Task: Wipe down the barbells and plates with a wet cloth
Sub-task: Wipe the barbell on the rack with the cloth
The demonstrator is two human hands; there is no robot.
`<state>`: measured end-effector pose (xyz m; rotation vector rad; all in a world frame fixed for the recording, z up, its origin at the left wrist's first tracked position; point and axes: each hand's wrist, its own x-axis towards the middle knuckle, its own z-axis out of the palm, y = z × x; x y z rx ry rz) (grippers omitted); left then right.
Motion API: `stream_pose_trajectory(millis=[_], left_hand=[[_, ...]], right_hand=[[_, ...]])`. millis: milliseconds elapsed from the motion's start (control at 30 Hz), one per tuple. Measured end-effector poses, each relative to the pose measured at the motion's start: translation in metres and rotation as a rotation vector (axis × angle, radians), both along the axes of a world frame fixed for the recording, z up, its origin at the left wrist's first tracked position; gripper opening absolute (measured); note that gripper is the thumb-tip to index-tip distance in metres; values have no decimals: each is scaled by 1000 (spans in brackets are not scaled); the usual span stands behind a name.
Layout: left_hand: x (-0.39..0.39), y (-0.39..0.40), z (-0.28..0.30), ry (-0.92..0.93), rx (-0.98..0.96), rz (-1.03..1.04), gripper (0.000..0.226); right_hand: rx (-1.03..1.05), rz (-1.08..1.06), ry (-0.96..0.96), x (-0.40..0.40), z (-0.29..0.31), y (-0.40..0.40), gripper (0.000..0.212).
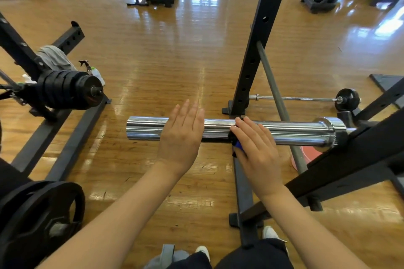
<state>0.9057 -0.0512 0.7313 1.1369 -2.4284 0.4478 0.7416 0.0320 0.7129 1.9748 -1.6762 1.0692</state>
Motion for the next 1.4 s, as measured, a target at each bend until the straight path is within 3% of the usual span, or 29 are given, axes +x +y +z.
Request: stream_pose_trajectory(millis=[100,200,333,467,567,767,967,1133,1300,1400], left_hand=[[1,-2,8,-29,112,-13,67],[0,-6,23,-103,218,-8,77],[-4,-15,38,-195,382,-53,62],[-4,-19,46,-217,511,-28,53],[-3,-20,44,-197,477,-41,51],[3,-12,29,-188,199,-39,102],[6,-5,11,-136,-13,-35,93],[0,-5,9,-77,26,-22,64],[-1,-8,26,-173,252,-9,82],[-4,-19,33,-258,376,-32,86]], right_hand=[[-47,23,-166,6,16,-4,34],[-14,61,-158,27,27,-12,33],[70,46,35,40,14,-19,35],[50,23,31,18,8,-10,36],[46,-12,-6,3,3,-1,37],[-18,3,-118,12,14,-5,32],[37,43,34,15,1,-9,35],[14,-16,-33,0,4,-1,33],[11,-79,-158,1,18,-3,33],[6,-52,-132,15,22,-9,33]])
